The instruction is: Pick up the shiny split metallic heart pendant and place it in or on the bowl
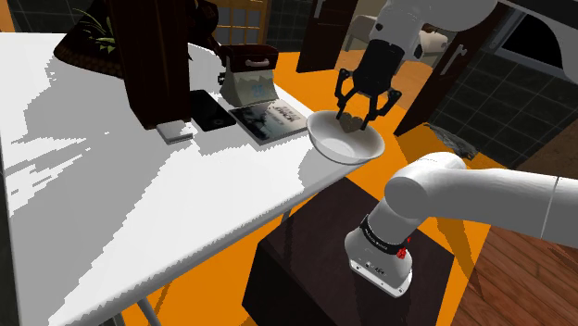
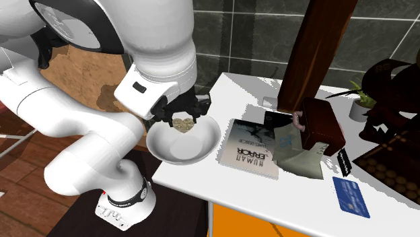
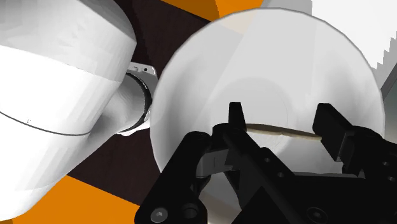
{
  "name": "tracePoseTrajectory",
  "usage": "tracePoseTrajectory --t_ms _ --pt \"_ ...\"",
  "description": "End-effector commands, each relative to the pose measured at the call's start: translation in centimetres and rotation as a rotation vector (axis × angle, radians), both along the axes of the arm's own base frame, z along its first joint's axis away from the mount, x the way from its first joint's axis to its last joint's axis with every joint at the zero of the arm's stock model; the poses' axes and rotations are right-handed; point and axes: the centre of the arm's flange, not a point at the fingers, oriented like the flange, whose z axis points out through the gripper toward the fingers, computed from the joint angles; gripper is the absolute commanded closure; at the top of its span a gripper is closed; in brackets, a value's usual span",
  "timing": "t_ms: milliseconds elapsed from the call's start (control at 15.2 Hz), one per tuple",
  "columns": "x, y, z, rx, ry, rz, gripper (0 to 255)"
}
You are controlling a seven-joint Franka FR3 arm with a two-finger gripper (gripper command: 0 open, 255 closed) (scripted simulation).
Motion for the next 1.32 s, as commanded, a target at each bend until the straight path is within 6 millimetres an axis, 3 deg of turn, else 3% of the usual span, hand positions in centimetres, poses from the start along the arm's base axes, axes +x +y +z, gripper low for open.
tracePoseTrajectory --t_ms 0,66,132,462,726,1254 --pt "0.0 0.0 0.0 0.0 0.0 0.0 255" --pt "0.0 0.0 0.0 0.0 0.0 0.0 255" --pt "0.0 0.0 0.0 0.0 0.0 0.0 0" --pt "0.0 0.0 0.0 0.0 0.0 0.0 0" --pt "0.6 -2.0 4.6 0.0 0.0 0.0 0" --pt "0.6 -2.0 4.6 0.0 0.0 0.0 0"
